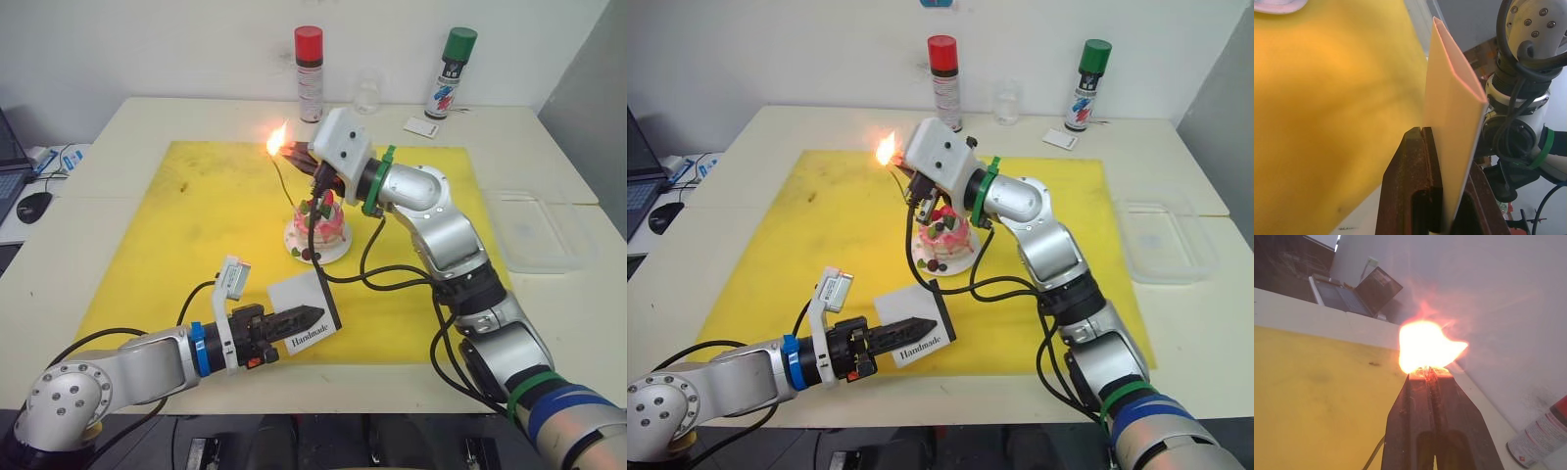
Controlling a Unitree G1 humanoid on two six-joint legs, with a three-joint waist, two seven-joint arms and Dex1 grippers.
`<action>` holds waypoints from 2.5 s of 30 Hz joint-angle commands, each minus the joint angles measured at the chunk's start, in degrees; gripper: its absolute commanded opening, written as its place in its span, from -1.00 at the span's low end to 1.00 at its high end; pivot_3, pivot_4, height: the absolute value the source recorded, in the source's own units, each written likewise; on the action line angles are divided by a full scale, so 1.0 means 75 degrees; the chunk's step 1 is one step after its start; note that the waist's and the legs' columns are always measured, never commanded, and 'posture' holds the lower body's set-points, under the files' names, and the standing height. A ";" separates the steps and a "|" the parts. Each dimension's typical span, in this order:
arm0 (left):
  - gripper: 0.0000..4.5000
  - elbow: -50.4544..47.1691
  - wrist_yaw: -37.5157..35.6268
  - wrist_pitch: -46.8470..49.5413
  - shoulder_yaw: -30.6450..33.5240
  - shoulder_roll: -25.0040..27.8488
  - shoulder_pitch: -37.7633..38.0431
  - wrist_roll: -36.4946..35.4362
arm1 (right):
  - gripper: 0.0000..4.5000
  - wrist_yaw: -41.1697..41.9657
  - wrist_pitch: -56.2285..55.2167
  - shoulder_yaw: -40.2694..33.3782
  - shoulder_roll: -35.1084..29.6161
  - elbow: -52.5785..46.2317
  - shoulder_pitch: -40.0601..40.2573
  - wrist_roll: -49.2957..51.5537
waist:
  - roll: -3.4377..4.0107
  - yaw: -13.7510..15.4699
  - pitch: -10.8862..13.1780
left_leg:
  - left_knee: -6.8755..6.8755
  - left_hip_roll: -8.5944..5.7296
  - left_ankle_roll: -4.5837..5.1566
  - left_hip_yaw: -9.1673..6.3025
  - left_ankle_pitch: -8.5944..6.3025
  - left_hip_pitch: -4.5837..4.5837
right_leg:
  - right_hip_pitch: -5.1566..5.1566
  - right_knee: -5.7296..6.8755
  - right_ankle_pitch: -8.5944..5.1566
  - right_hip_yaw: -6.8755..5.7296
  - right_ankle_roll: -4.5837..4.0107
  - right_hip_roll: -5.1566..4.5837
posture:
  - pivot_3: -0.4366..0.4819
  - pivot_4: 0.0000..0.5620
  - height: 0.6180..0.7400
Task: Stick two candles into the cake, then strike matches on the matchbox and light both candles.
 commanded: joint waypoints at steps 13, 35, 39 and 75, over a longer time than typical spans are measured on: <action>-1.00 -0.0361 0.0082 -0.0329 -0.0177 -0.0169 -0.0059 0.0017 | -0.99 -0.0600 -0.0640 0.0119 0.0497 0.1217 -0.0753 -0.0817 | 0.0001 0.0001 0.0000 | 0.0000 0.0000 0.0000 0.0001 0.0000 -0.0001 | -0.0002 0.0000 0.0000 -0.0001 -0.0001 0.0000 | -0.05 -0.47 1.00; -1.00 -0.0322 0.0073 -0.0321 -0.0263 -0.0156 -0.0202 -0.0071 | -0.99 -0.0495 -0.0482 0.0115 0.0272 0.0928 -0.0581 -0.0851 | 0.0001 -0.0002 0.0001 | -0.0003 0.0000 0.0001 0.0000 0.0000 -0.0001 | -0.0003 -0.0001 -0.0001 -0.0001 -0.0002 0.0000 | -0.05 -0.47 1.00; -1.00 -0.0322 0.0067 -0.0324 -0.0281 -0.0149 -0.0211 -0.0071 | -0.99 -0.0463 -0.0438 0.0144 0.0251 0.0905 -0.0558 -0.0875 | 0.0001 -0.0001 0.0001 | -0.0003 0.0000 0.0000 0.0001 0.0000 -0.0002 | -0.0003 -0.0001 -0.0001 -0.0001 -0.0002 0.0000 | -0.05 -0.47 1.00; -1.00 -0.0256 -0.0028 -0.0281 -0.0348 -0.0060 -0.0348 -0.0070 | -0.99 -0.0495 -0.0344 0.0144 0.0266 0.0808 -0.0463 -0.0966 | 0.0001 -0.0002 0.0001 | -0.0014 0.0000 0.0000 0.0001 0.0000 -0.0002 | -0.0008 -0.0003 -0.0002 -0.0001 -0.0004 0.0000 | -0.05 -0.47 1.00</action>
